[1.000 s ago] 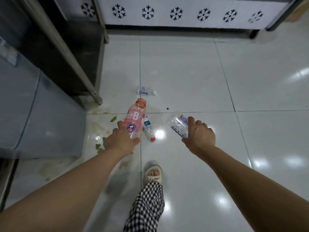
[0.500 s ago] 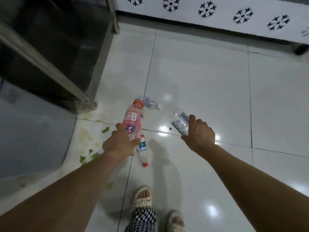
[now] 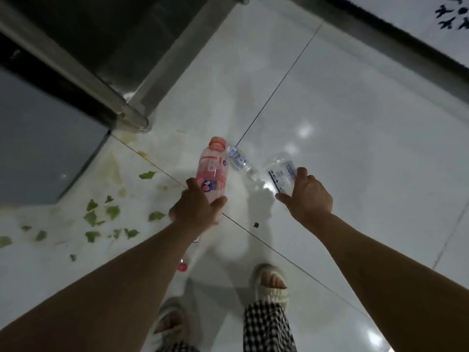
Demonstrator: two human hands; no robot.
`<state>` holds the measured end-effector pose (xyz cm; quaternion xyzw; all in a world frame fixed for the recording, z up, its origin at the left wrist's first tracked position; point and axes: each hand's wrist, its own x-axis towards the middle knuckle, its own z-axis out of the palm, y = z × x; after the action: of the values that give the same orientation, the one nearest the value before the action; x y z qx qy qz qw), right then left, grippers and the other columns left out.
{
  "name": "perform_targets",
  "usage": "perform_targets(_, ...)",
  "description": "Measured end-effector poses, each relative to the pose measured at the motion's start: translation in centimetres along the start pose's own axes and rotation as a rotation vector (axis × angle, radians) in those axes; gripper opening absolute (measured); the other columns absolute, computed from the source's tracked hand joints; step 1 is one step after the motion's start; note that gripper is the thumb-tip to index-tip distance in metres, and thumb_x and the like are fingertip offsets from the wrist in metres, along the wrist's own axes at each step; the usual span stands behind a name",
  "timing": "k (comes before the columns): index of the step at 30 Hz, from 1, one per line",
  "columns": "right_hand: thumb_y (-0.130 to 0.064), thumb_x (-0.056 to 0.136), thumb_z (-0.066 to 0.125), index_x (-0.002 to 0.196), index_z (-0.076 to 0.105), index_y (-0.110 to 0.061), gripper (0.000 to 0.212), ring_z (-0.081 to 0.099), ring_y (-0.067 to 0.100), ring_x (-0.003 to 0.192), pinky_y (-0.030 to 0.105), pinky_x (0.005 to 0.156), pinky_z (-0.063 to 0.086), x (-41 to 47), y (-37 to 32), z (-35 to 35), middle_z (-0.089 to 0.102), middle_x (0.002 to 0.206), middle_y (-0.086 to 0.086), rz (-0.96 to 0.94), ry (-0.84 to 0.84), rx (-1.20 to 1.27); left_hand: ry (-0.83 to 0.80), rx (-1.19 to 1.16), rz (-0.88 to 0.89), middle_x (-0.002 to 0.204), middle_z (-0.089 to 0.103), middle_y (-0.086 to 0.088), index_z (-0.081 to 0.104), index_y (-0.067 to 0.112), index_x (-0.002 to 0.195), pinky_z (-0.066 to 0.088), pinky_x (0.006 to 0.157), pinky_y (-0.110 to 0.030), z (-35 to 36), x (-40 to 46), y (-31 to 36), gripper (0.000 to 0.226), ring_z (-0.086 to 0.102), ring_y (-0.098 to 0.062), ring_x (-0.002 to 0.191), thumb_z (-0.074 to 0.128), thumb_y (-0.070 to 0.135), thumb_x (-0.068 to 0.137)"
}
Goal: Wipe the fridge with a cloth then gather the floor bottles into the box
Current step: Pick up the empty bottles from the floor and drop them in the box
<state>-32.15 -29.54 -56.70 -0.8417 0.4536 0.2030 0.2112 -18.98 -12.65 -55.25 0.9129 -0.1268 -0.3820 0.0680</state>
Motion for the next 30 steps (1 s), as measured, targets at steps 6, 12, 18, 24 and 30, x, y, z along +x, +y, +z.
perform_targets(6,-0.045,0.082,0.067,0.121,0.037,-0.007,0.061,0.055,0.033,0.106,0.036,0.073,0.041,7.2,2.4,6.1,0.057,0.113,0.016,-0.005,-0.009,0.015,0.067,-0.092,-0.122,0.128,0.050,-0.018,0.020,0.006,0.138,0.046,0.096,-0.052,7.3,6.7,0.9,0.082,0.054,-0.037,0.114,0.059,0.053,0.083)
perform_targets(12,-0.043,0.083,0.066,0.120,0.038,-0.005,0.060,0.055,0.035,0.107,0.038,0.077,0.044,13.9,3.1,12.3,0.056,0.115,0.018,-0.043,0.035,0.017,0.152,-0.246,-0.197,0.132,0.046,-0.020,0.016,0.008,0.140,0.042,0.100,-0.052,14.9,13.2,0.4,0.086,0.050,-0.038,0.119,0.065,0.047,0.082)
perform_targets(18,-0.042,0.084,0.066,0.120,0.038,-0.005,0.059,0.055,0.036,0.106,0.039,0.078,0.045,18.1,3.5,16.3,0.056,0.115,0.019,-0.056,0.128,0.043,0.290,-0.405,-0.194,0.126,0.051,-0.016,0.021,0.011,0.137,0.045,0.096,-0.049,19.0,17.7,0.6,0.083,0.053,-0.035,0.113,0.070,0.044,0.078)
perform_targets(24,-0.040,0.085,0.065,0.124,0.035,-0.006,0.060,0.053,0.036,0.110,0.041,0.082,0.046,19.0,3.0,18.3,0.054,0.119,0.018,-0.048,0.113,0.077,0.260,-0.413,-0.124,0.123,0.051,-0.014,0.024,0.011,0.133,0.047,0.093,-0.048,20.0,19.5,0.6,0.080,0.053,-0.033,0.111,0.072,0.041,0.077)
perform_targets(30,-0.036,0.084,0.067,0.139,0.024,-0.008,0.075,0.044,0.036,0.119,0.042,0.089,0.043,17.0,2.5,17.1,0.045,0.129,0.018,-0.080,0.018,0.059,0.195,-0.332,-0.018,0.127,0.048,-0.016,0.026,0.008,0.134,0.048,0.092,-0.045,18.0,18.6,0.1,0.074,0.052,-0.031,0.113,0.070,0.035,0.081)
